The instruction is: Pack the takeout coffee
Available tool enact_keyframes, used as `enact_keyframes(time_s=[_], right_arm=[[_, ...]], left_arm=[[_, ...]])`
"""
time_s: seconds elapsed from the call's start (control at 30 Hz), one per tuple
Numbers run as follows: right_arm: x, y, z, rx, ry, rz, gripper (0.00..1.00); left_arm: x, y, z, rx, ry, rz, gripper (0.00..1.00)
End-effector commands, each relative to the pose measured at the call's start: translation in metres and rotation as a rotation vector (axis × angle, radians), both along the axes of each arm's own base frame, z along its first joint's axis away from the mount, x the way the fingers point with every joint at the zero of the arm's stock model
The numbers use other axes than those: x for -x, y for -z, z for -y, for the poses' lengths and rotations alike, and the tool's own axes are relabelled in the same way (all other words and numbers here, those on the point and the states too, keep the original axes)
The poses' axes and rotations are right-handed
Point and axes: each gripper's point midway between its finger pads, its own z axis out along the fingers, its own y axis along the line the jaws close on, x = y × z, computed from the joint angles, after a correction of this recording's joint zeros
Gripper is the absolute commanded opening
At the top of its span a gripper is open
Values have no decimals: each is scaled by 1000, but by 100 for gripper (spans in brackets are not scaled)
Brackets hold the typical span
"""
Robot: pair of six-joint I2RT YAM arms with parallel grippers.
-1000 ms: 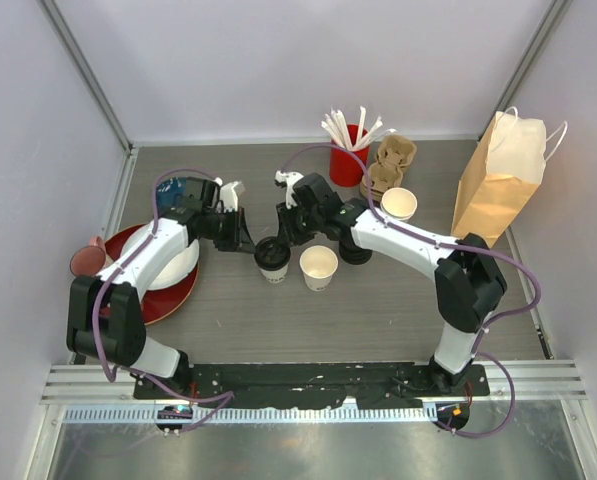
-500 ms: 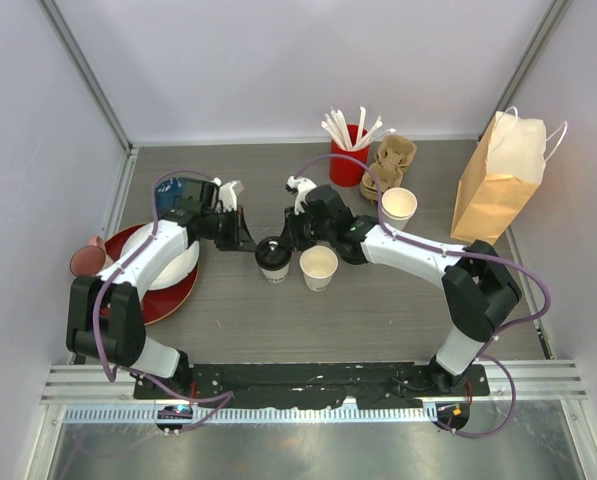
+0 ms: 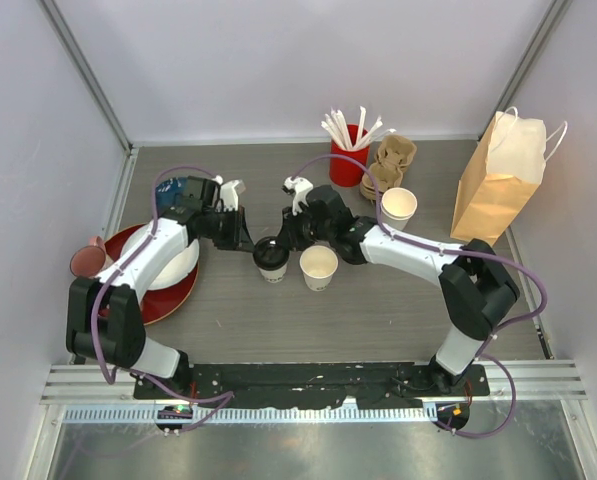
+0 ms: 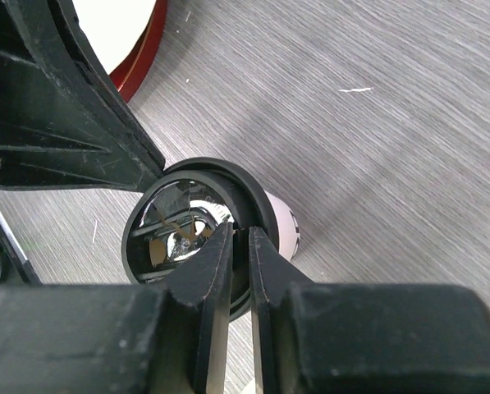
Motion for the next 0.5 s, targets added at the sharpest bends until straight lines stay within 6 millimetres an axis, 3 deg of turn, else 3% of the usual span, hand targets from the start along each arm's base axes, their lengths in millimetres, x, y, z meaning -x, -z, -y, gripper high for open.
enact_keyframes(time_s=[0.0,0.2,0.4,0.47], right_arm=[[26,38,7,148,-117,-81,17],[22,16,3,139,-145,-30,22],[3,-22,-8,124,-140,52,38],[0,-27,-9,130,-135,54,42]], left_arm=[[8,-15,-3,-16,50,67,15],[9,-27,-2,-13,71,87,21],[7,-36,-7,-39,66,120,22],[6,-39,-7,-39,65,134,23]])
